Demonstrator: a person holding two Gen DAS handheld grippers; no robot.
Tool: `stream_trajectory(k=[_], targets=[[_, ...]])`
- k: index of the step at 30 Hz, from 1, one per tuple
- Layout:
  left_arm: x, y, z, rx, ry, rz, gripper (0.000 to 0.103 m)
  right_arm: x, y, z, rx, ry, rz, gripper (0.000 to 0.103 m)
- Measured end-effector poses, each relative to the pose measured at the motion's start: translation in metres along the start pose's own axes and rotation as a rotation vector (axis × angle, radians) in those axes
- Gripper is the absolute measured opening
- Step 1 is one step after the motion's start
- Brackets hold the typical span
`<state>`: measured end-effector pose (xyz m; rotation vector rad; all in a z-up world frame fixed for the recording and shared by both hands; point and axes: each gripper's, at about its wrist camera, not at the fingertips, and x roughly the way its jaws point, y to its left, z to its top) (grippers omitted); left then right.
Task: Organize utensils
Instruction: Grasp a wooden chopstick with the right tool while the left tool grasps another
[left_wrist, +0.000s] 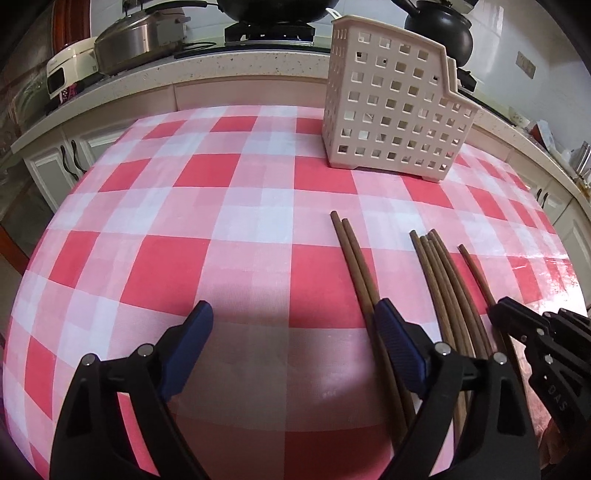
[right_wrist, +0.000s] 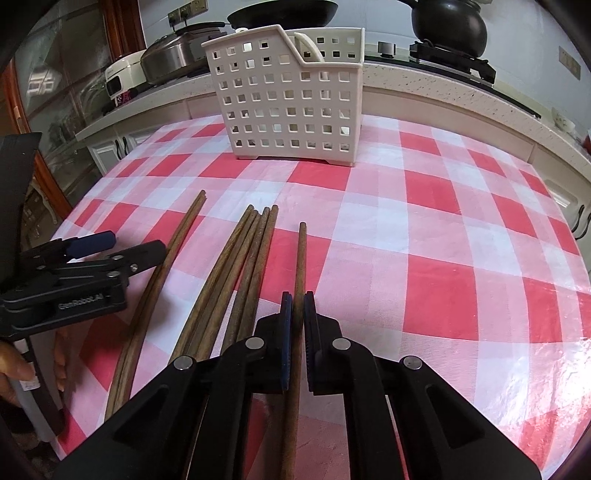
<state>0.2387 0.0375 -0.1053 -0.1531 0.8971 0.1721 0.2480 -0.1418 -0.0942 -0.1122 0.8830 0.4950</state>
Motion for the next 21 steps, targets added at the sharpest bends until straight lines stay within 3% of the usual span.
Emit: stream_trajectory(k=[5,14,20,21], targets=[[0.002,-0.003,0.002,-0.008,0.003,0.030,0.086,-0.001,-0.002,0.000,0.005,-0.002,0.016,0.007],[0.002,-0.011,0.002,0.015,-0.007,0.075,0.071,-0.003,-0.009,0.000,0.026,-0.015,0.037,0.007],[0.002,-0.024,0.004,0.043,-0.027,0.049,0.043,-0.005,-0.009,0.000,0.022,-0.021,0.051,0.007],[0.002,-0.025,0.004,0.047,-0.029,0.048,0.033,-0.005,-0.009,0.000,0.022,-0.022,0.051,0.007]])
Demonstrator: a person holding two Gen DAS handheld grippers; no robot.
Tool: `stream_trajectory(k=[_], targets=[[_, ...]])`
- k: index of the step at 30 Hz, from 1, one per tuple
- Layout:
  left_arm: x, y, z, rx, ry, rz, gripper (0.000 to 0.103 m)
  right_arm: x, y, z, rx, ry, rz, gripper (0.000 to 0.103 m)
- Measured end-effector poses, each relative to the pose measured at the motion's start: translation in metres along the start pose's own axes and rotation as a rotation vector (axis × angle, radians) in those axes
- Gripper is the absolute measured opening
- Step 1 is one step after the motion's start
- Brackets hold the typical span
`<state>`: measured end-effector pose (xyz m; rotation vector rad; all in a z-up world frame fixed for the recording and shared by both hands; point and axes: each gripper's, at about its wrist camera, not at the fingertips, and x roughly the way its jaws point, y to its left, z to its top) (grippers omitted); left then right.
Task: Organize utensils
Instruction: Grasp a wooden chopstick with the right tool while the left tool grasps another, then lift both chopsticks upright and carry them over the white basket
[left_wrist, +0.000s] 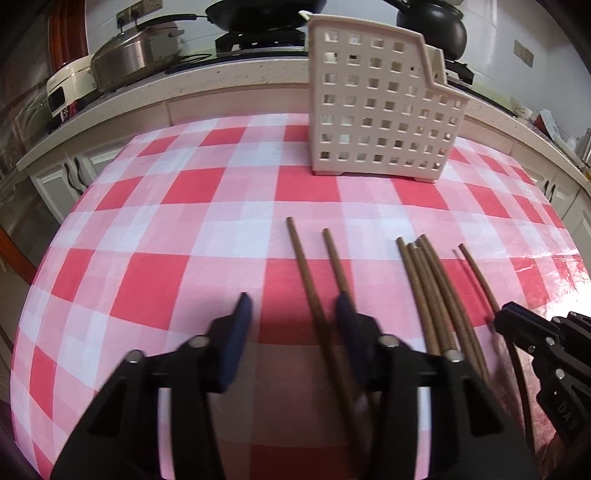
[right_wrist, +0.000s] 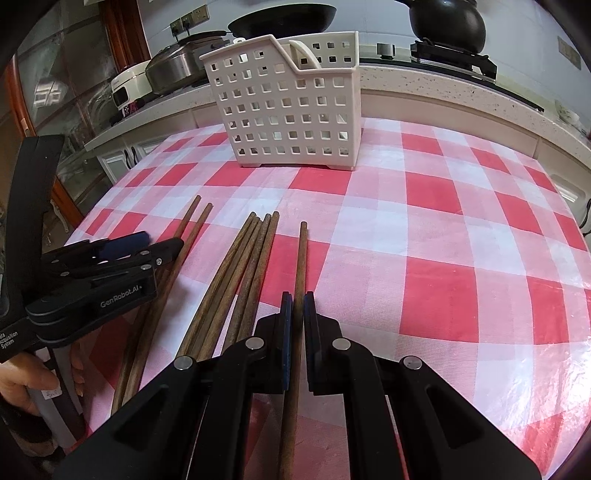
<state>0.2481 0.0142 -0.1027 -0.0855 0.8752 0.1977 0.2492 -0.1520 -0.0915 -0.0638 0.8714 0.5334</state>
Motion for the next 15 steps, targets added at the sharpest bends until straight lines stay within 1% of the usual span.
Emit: stream_trajectory(k=[1,3,9,15], targets=[[-0.001,-0.001,0.000,0.004,-0.002,-0.003,0.021,0.000,0.000,0.000,0.001,0.000,0.000,0.007],[-0.002,-0.002,-0.001,0.010,-0.004,-0.013,0.011,-0.001,-0.003,0.000,0.006,-0.002,-0.002,0.007],[-0.005,0.003,-0.005,-0.008,-0.007,-0.092,0.007,-0.002,-0.008,-0.001,0.014,-0.006,-0.011,0.007],[-0.012,0.010,-0.007,-0.036,-0.017,-0.136,0.006,-0.011,-0.008,0.000,0.012,-0.031,-0.013,0.006]])
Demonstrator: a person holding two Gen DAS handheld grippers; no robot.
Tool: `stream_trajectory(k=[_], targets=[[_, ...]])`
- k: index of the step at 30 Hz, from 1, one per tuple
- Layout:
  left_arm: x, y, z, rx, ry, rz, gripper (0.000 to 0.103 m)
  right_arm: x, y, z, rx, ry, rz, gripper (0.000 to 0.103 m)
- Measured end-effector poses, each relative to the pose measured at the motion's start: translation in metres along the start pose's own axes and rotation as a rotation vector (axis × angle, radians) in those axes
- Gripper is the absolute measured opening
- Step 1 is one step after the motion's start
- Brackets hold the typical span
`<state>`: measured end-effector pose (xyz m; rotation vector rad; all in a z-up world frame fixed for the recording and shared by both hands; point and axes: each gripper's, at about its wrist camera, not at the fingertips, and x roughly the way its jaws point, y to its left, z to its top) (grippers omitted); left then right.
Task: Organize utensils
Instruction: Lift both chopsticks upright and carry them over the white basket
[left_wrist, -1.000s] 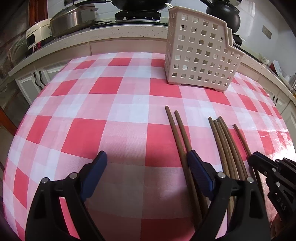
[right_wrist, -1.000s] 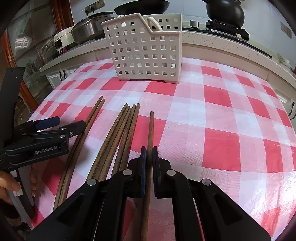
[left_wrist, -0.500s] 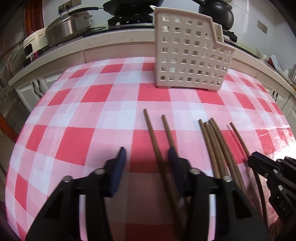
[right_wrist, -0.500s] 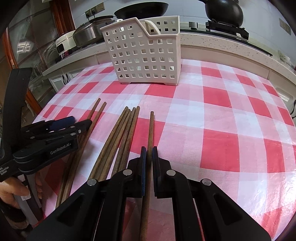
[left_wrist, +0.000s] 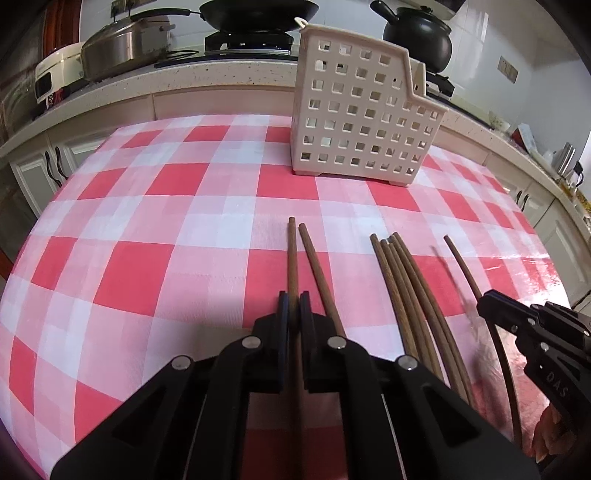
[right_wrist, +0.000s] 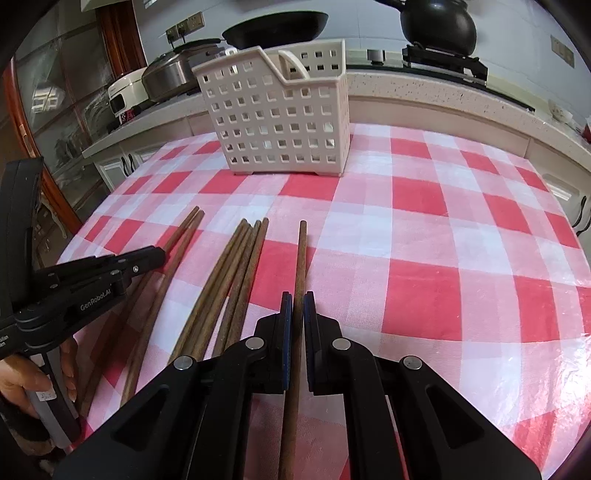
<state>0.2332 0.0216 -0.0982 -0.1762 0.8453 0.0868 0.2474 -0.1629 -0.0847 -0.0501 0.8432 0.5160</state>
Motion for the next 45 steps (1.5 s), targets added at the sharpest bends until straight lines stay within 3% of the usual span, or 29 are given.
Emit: stream_trajectory(k=[17,23,25,27,28,32,35,36,37,45], targets=[[-0.099,-0.007,0.025,0.064,-0.240,-0.050,0.006,-0.068,0.020,0.042,-0.061,-0.216,-0.033,0.006],[-0.081,0.000,0.018,0.049,-0.164,-0.066,0.006,-0.047,0.006,0.037,-0.022,-0.121,-0.064,0.011],[-0.073,0.001,0.014,0.049,-0.145,-0.071,0.006,-0.029,0.004,0.027,-0.045,-0.042,-0.080,0.020],[-0.068,0.001,0.012,0.050,-0.135,-0.076,0.006,-0.017,0.004,0.019,-0.052,0.006,-0.070,0.042],[-0.066,0.001,0.011,0.052,-0.133,-0.075,0.006,-0.011,0.004,0.014,-0.056,0.027,-0.072,0.044],[-0.059,0.001,0.009,0.051,-0.119,-0.083,0.006,0.009,0.005,0.010,-0.095,0.070,-0.089,0.042],[-0.058,0.000,0.009,0.052,-0.114,-0.083,0.006,0.024,0.004,0.013,-0.129,0.109,-0.098,0.024],[-0.057,0.001,0.010,0.051,-0.112,-0.083,0.006,0.026,0.005,0.015,-0.137,0.118,-0.093,0.009],[-0.057,0.001,0.010,0.050,-0.112,-0.083,0.006,0.027,0.006,0.016,-0.144,0.126,-0.090,0.006],[-0.057,0.004,0.012,0.037,-0.113,-0.087,0.006,0.015,0.005,0.013,-0.125,0.062,-0.105,0.006]])
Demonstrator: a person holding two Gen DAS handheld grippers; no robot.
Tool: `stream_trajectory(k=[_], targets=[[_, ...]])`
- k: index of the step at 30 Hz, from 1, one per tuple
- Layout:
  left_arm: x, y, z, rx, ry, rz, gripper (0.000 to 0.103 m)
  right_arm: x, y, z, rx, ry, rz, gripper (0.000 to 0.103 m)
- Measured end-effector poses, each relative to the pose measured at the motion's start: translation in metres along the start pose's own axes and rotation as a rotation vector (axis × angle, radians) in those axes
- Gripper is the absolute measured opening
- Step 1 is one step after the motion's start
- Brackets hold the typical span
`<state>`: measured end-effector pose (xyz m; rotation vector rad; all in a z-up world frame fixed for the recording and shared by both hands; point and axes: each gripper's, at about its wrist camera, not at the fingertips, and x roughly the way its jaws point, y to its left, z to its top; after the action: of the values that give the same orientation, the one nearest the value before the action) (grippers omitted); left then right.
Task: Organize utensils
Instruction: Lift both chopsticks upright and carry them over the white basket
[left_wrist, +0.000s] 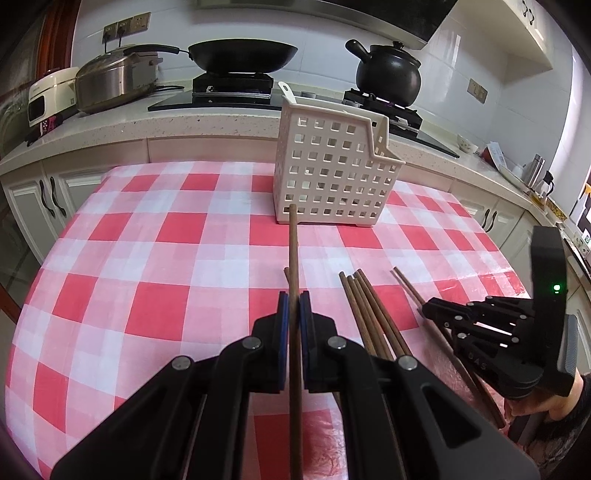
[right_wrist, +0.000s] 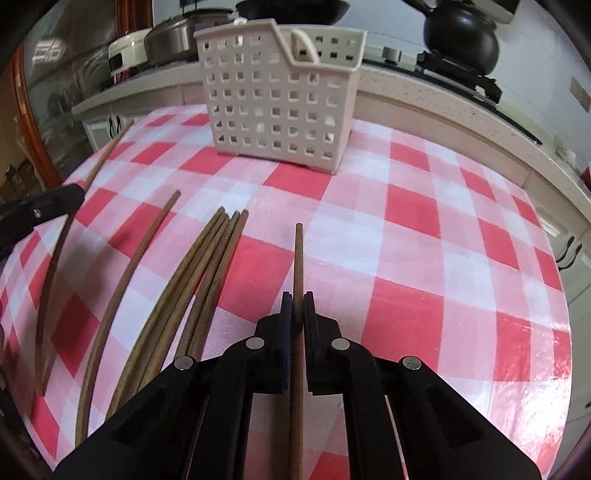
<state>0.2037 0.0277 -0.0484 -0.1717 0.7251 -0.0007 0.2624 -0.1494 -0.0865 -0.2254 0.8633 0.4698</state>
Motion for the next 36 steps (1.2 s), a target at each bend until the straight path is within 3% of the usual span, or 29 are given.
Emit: stream_trajectory(k=[9,17,24,36], targets=[[-0.025,-0.004,0.012,0.014,-0.073,0.000,0.006,-0.062,-0.003,0.026,0.067,-0.235,0.035,0.006],[-0.058,-0.011,0.027,0.036,-0.155,-0.011,0.006,-0.112,0.000,0.042,0.065,-0.375,0.043,0.006],[-0.081,-0.017,0.037,0.065,-0.232,0.000,0.006,-0.135,-0.001,0.047,0.053,-0.437,0.029,0.006],[-0.089,-0.021,0.058,0.089,-0.329,0.014,0.006,-0.138,-0.001,0.064,0.056,-0.494,0.027,0.006]])
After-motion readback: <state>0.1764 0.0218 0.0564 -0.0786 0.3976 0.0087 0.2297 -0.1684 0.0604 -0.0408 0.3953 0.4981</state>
